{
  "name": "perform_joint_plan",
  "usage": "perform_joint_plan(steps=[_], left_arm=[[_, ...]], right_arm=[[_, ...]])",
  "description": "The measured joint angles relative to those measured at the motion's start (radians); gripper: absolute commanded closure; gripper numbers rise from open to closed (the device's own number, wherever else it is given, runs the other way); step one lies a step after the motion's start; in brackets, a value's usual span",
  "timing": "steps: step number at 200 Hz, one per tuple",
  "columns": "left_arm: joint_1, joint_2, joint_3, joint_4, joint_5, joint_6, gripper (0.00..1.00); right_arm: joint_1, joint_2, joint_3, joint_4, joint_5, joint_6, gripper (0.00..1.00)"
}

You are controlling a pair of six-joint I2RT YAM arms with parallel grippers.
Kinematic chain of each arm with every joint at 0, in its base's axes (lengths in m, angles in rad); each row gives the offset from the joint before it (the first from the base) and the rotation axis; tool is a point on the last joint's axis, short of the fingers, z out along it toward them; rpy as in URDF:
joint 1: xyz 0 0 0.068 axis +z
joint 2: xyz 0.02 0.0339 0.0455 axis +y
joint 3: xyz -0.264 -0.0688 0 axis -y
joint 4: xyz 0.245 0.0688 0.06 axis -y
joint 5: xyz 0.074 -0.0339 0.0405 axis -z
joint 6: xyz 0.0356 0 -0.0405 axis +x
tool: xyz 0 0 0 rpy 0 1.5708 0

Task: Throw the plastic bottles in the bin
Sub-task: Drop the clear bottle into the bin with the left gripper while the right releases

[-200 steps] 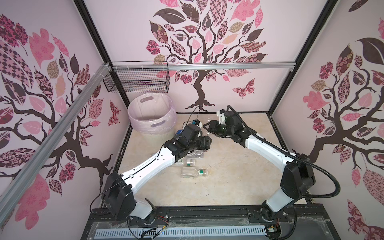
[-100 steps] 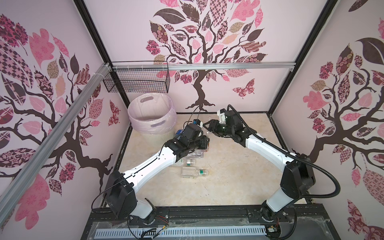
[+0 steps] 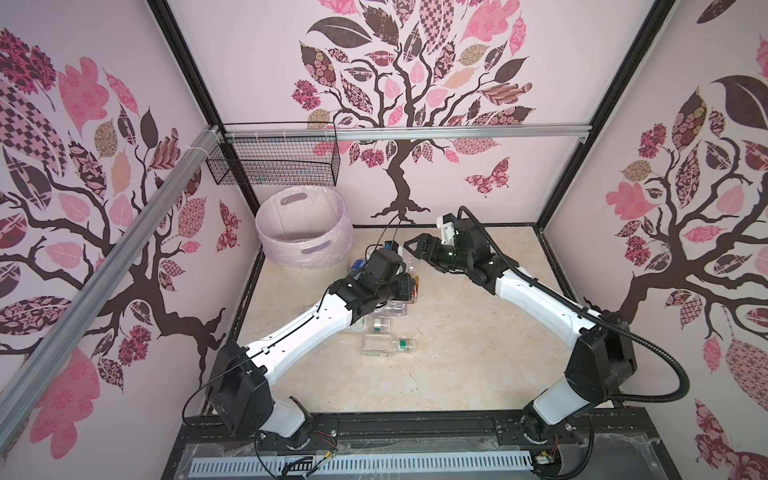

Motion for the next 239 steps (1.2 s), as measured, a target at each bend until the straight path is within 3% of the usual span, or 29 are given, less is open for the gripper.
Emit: perform_joint_plan(steps=[47, 97, 161, 239], left_arm=[[0.085, -0.051, 0.021, -0.087, -0.001, 0.0, 0.71], [0.142, -0.09, 0.203, -0.236, -0.056, 0.06, 0.69], [0.152, -0.107, 0.495, -0.362, -0.298, 0.26, 0.69], [0.178, -0.113, 0.712, -0.334, -0.555, 0.472, 0.71]], right_arm=[[0.0, -0.031, 0.048, -0.006, 0.024, -0.052, 0.01], [0.05, -0.056, 0.121, -0.07, 0.109, -0.193, 0.0], [0.176, -0.056, 0.237, -0.091, 0.169, -0.388, 0.01], [0.196, -0.056, 0.317, -0.08, 0.166, -0.442, 0.0]])
